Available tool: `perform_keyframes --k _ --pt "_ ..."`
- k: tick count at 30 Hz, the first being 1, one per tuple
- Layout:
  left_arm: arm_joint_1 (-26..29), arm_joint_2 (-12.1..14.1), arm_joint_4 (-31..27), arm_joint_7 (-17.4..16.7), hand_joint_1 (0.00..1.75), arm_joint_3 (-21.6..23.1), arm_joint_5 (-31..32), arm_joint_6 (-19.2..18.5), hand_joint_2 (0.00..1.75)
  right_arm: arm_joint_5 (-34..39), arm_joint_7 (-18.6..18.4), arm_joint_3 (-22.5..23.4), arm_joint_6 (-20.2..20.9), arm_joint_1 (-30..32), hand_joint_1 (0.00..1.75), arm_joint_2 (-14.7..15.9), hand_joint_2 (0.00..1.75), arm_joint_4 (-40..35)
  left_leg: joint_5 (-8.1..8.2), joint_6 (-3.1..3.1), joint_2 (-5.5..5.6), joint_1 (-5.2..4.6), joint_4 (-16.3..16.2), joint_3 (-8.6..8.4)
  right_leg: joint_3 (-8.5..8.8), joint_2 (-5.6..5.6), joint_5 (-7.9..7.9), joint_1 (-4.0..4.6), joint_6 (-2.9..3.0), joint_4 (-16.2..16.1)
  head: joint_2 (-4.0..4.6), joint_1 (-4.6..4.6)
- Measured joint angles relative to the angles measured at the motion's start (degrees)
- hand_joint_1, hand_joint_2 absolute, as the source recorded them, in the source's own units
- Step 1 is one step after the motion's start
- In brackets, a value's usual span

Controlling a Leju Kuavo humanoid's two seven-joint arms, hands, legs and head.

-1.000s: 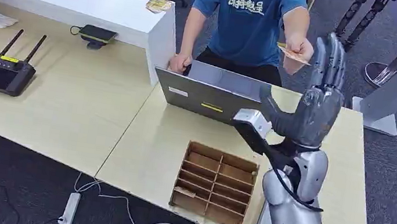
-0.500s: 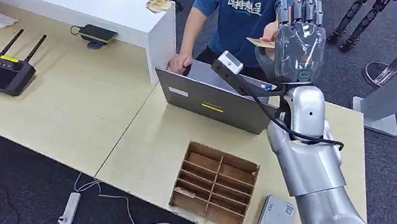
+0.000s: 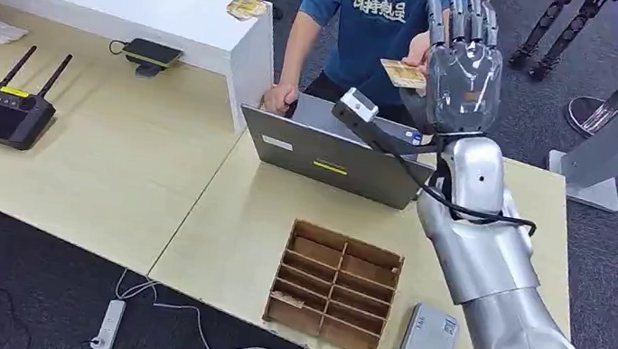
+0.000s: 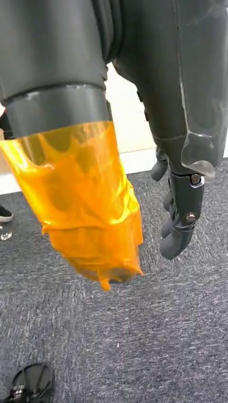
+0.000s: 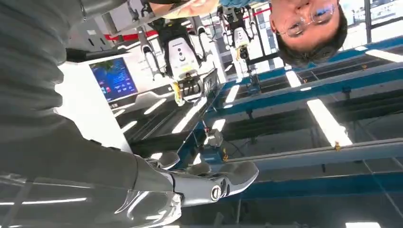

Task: Pass the card to the sensor for recognition and then transmit it.

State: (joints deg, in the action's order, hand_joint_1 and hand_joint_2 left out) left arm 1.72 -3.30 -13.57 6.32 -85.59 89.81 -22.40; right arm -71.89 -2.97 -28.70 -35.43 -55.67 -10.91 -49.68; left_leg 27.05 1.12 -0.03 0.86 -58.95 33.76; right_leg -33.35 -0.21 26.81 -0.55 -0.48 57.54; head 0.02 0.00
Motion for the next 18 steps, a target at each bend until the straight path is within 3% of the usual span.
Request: perform_keyframes --k 17,18 --pt "0.01 -0.04 0.24 0.0 0.0 0.0 0.0 0.13 0.0 0.79 0.96 -0.02 -1.46 1.79 0.0 0.24 1.75 -1.66 0.0 0.0 0.0 0.0 0.0 0.0 -0.01 0.0 0.0 0.0 0.0 0.0 0.0 0.0" --pt "0.01 -0.07 0.24 0.0 0.0 0.0 0.0 0.13 0.0 1.2 1.2 0.0 -1.66 2.13 0.19 0.28 1.75 -2.05 0.0 0.0 0.0 0.0 0.0 0.0 -0.01 0.0 0.0 0.0 0.0 0.0 0.0 -0.02"
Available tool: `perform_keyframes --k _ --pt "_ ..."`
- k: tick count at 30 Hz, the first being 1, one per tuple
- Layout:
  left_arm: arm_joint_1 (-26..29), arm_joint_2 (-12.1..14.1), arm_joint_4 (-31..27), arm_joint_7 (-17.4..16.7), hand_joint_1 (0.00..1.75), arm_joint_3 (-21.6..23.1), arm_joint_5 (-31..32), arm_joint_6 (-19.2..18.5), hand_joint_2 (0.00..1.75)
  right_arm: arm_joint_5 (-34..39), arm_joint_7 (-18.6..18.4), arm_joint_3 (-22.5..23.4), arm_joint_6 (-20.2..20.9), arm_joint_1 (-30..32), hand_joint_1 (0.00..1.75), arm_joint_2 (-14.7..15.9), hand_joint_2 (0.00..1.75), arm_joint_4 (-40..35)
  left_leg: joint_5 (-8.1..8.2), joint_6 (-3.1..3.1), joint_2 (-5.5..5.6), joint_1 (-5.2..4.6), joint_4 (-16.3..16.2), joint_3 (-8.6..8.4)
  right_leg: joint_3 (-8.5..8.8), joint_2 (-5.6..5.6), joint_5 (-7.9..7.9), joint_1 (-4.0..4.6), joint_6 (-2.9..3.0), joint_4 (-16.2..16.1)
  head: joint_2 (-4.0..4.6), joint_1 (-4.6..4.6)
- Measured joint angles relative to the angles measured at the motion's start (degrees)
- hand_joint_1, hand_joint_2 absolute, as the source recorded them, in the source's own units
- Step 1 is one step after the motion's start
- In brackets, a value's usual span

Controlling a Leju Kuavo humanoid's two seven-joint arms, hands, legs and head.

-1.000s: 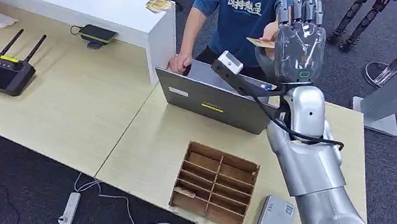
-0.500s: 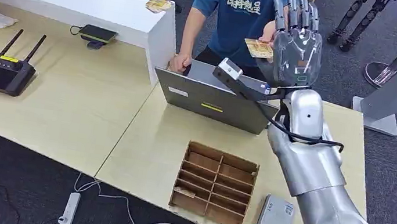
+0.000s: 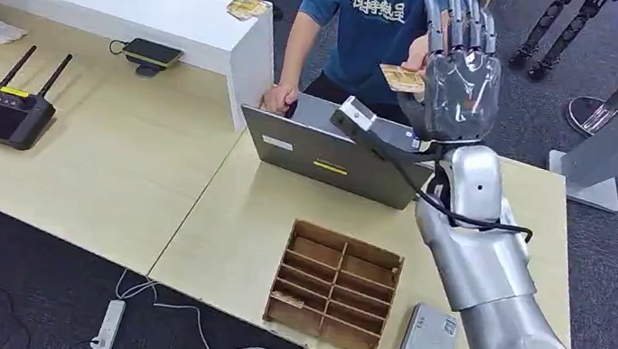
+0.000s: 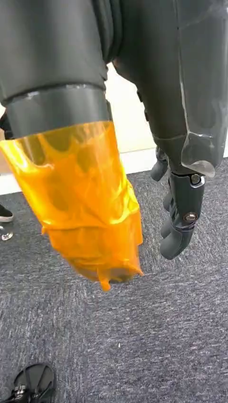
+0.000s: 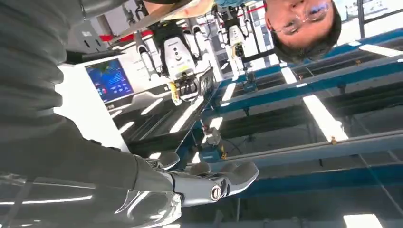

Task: Pass the card to the sensor for recognition and then transmit it.

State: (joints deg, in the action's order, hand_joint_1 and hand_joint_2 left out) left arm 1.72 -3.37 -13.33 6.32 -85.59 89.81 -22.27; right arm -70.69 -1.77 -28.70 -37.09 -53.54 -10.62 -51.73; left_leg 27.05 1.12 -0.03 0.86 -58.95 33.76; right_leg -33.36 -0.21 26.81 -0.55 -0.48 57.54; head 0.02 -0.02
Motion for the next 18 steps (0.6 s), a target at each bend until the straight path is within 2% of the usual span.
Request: perform_keyframes --k 2,3,6,10,18 --pt "0.01 -0.04 0.0 0.0 0.0 0.0 0.0 0.0 0.0 0.2 0.35 0.0 -0.18 0.66 1.03 0.15 1.75 -0.79 0.0 0.0 0.0 0.0 0.0 0.0 0.0 0.0 0.0 0.0 0.0 0.0 0.0 0.0" --pt "0.01 -0.04 0.0 0.0 0.0 0.0 0.0 0.0 0.0 0.26 0.53 -0.02 -0.22 0.96 1.34 0.2 1.75 -1.12 0.0 0.0 0.0 0.0 0.0 0.0 0.0 0.0 0.0 0.0 0.0 0.0 0.0 0.02" --pt "0.0 -0.07 0.0 0.0 0.0 0.0 0.0 0.0 0.0 0.76 1.05 0.0 -0.26 1.63 1.52 0.31 1.75 -1.93 0.0 0.0 0.0 0.0 0.0 0.0 -0.01 0.0 0.0 0.0 0.0 0.0 0.0 0.02" --pt "0.0 -0.09 0.0 -0.07 0.0 0.0 0.0 0.0 0.0 1.12 1.38 0.0 -0.26 2.23 1.43 0.35 1.75 -2.63 0.0 0.0 0.0 0.0 0.0 0.01 0.0 0.0 0.0 0.0 0.0 0.0 0.0 0.02" --pt "0.0 -0.17 0.0 -0.07 0.0 0.0 0.0 0.0 0.0 1.29 1.97 -0.02 -0.46 2.99 1.47 0.35 1.75 -3.63 0.0 0.0 0.0 0.0 0.0 0.0 0.0 0.0 0.0 0.0 0.0 0.0 0.0 0.02"
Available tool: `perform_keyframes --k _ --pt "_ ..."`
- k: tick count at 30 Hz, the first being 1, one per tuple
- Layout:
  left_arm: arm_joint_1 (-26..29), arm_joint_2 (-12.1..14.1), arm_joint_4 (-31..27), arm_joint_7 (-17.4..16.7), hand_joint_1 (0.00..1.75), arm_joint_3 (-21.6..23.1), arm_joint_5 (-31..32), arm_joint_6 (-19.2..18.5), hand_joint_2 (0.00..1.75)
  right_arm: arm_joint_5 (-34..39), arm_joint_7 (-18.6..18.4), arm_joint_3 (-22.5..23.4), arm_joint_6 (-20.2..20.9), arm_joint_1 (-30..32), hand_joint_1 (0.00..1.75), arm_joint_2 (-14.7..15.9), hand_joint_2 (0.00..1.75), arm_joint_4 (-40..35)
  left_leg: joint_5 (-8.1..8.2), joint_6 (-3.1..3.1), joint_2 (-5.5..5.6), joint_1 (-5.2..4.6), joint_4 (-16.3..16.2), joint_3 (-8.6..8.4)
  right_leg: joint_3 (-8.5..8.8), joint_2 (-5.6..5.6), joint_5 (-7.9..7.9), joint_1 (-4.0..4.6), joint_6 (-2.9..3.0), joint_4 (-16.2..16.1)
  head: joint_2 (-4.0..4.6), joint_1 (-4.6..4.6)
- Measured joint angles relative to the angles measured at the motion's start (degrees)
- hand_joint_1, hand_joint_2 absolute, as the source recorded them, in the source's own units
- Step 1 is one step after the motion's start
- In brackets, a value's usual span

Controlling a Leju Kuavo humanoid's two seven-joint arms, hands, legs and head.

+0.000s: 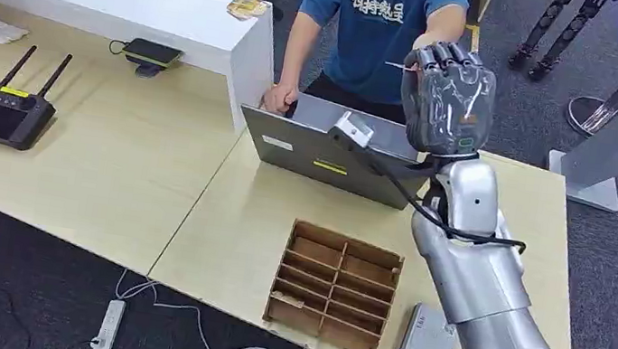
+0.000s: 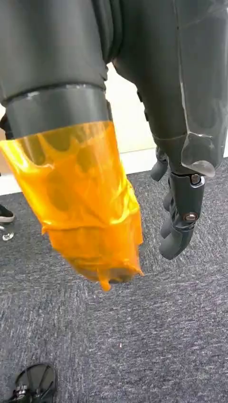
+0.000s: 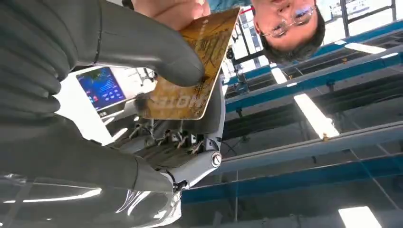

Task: Pass the card to the sensor for recognition and then transmit it.

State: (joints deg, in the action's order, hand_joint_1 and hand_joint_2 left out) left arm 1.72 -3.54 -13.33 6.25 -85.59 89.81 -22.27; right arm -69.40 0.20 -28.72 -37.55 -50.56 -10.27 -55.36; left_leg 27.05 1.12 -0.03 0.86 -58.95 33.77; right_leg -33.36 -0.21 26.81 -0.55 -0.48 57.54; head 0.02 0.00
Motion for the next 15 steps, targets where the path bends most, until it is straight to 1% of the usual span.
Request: perform_keyframes --k 3,5,10,12,15 --pt "0.0 -0.05 0.0 -0.02 0.0 0.0 0.0 0.0 0.0 0.52 0.04 0.0 0.0 0.04 1.55 0.0 1.75 -0.15 0.0 0.0 0.0 0.0 0.0 0.0 0.0 0.0 0.0 0.0 0.0 0.0 0.0 0.0" --pt "0.0 -0.09 0.0 -0.02 0.0 0.0 0.0 0.0 0.0 0.68 0.04 0.0 0.0 0.13 1.68 0.0 1.75 -0.2 0.0 0.0 0.0 0.0 0.0 0.0 0.0 0.0 0.0 0.0 0.0 0.0 0.0 0.0" --pt "0.01 -0.18 0.0 0.0 0.0 0.0 -0.02 -0.02 0.0 2.36 0.46 0.0 -0.11 0.75 1.69 0.0 1.75 -0.74 0.0 0.0 0.0 0.0 0.0 0.0 0.0 0.0 0.0 0.0 0.0 0.0 0.0 0.0" --pt "0.02 -0.29 0.0 -0.02 0.0 -0.02 -0.35 -0.09 0.0 5.36 1.55 0.07 -0.04 1.44 1.73 0.0 1.75 -1.47 0.0 0.0 0.0 0.0 0.0 0.0 0.0 0.0 0.0 0.0 0.0 0.0 0.0 0.0" --pt "0.06 -0.81 -0.15 -0.04 0.0 -0.3 -1.16 -0.66 0.0 14.43 4.02 0.46 0.68 3.77 1.75 0.0 1.75 -3.95 0.01 0.0 0.01 0.0 0.0 0.02 0.0 -0.01 0.02 0.0 -0.01 0.0 0.0 0.0"
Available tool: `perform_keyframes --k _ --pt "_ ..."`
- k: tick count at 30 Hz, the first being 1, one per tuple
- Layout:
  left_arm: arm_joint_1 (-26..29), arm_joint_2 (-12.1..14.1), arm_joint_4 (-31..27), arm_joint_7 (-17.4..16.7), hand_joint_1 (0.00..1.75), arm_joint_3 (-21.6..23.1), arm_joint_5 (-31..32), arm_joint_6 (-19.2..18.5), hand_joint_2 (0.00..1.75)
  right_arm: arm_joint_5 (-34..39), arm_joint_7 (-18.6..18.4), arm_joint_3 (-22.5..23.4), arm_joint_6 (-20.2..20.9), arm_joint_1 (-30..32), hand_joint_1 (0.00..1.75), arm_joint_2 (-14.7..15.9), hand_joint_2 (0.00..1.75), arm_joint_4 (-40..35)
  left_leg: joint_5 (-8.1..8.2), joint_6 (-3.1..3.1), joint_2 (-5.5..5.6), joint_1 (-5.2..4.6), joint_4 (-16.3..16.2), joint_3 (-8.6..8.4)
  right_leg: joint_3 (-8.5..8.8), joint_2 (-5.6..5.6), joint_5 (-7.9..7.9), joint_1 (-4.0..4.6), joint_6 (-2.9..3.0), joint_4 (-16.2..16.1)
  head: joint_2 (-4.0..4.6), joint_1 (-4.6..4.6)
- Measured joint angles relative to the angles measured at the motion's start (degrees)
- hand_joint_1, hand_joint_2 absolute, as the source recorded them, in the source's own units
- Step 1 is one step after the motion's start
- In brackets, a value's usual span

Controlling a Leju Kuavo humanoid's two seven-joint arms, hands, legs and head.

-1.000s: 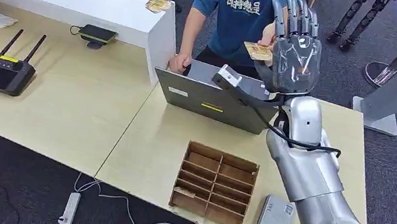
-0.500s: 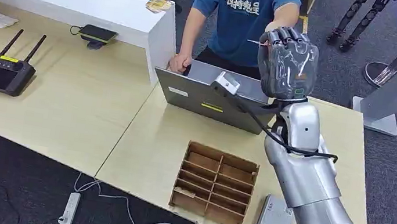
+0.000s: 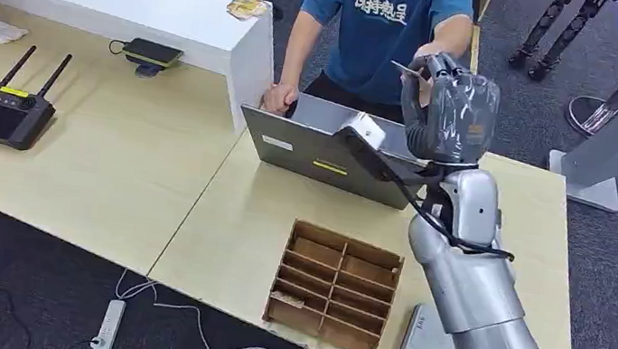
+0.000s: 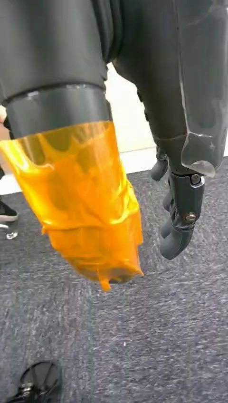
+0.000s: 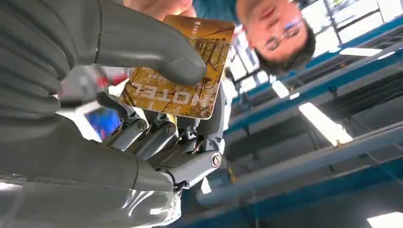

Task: Pass the card to the sensor for recognition and then transmit it.

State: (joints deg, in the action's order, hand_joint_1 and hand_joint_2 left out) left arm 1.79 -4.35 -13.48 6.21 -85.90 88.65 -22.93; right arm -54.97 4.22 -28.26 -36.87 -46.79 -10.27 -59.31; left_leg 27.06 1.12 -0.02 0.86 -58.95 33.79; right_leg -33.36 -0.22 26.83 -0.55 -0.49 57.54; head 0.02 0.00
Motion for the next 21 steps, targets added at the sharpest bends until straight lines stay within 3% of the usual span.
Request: perform_keyframes --k 7,21 --pt "0.39 -3.96 -5.59 -0.5 0.0 -1.81 -2.95 -4.35 0.0 14.02 2.19 1.55 0.22 6.16 1.75 0.02 1.75 -6.73 0.03 -0.04 0.0 -0.03 0.0 0.01 -0.01 -0.01 0.01 -0.02 -0.01 -0.03 0.0 -0.02" --pt "1.24 -11.97 -19.06 -3.26 0.0 -2.8 -9.85 -9.38 0.0 29.05 4.86 7.57 0.24 17.03 1.75 2.62 1.75 -16.93 0.06 -0.04 0.0 -0.04 -0.01 0.01 -0.02 -0.01 0.01 -0.04 -0.01 -0.04 0.0 0.0"
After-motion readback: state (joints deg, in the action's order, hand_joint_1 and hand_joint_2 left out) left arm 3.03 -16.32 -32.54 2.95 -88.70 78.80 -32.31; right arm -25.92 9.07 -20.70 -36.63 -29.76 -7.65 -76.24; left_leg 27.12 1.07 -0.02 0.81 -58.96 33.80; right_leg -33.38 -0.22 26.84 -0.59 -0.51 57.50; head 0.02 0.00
